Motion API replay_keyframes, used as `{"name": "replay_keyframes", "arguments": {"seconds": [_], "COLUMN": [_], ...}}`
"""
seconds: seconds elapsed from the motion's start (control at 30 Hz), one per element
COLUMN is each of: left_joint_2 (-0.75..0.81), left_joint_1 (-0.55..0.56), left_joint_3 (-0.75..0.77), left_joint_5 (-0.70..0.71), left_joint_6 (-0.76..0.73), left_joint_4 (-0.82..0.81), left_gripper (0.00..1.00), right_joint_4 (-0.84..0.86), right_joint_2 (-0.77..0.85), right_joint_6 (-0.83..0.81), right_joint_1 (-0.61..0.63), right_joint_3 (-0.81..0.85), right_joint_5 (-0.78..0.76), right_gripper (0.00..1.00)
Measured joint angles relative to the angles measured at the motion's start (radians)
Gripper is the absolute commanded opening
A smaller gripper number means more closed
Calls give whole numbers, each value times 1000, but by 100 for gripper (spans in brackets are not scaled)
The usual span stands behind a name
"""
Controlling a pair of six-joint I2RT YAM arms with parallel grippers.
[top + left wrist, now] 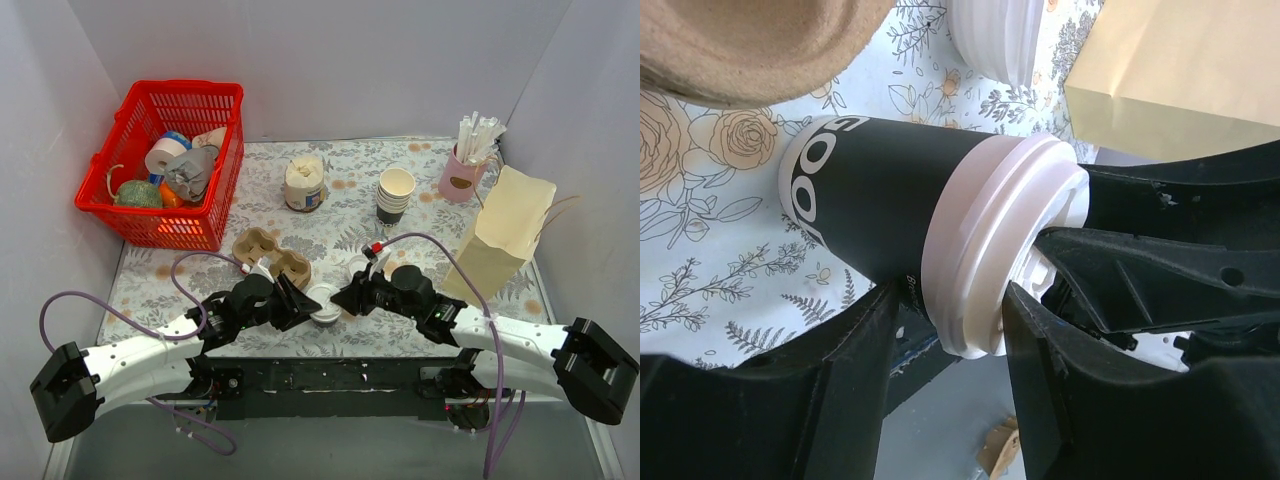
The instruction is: Pack the takeout coffee
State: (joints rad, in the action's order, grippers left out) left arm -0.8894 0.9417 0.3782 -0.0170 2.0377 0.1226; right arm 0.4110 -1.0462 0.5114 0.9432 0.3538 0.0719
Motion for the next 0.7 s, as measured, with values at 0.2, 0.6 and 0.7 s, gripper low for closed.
{"name": "replay_keyframes", "arguments": {"seconds": [0.2,0.6,0.7], "left_joint_2": [2,-37,-37], "left_joint_1": [-3,-2,-2], "left_joint_3": [-4,30,34], "left_joint_5": [13,18,28], "left_joint_6": [-6,-53,-63], "left_joint_4": [-4,18,42], "left_gripper": [51,68,77], "right_joint_4": [141,98,-21], "right_joint_2": [-46,44,34], "right_joint_6": [-57,-103,-101], "right_joint_1": [43,69,66], "right_joint_3": [-35,-55,12], "right_joint_5": [-100,-178,-172], "right_gripper": [40,51,54]}}
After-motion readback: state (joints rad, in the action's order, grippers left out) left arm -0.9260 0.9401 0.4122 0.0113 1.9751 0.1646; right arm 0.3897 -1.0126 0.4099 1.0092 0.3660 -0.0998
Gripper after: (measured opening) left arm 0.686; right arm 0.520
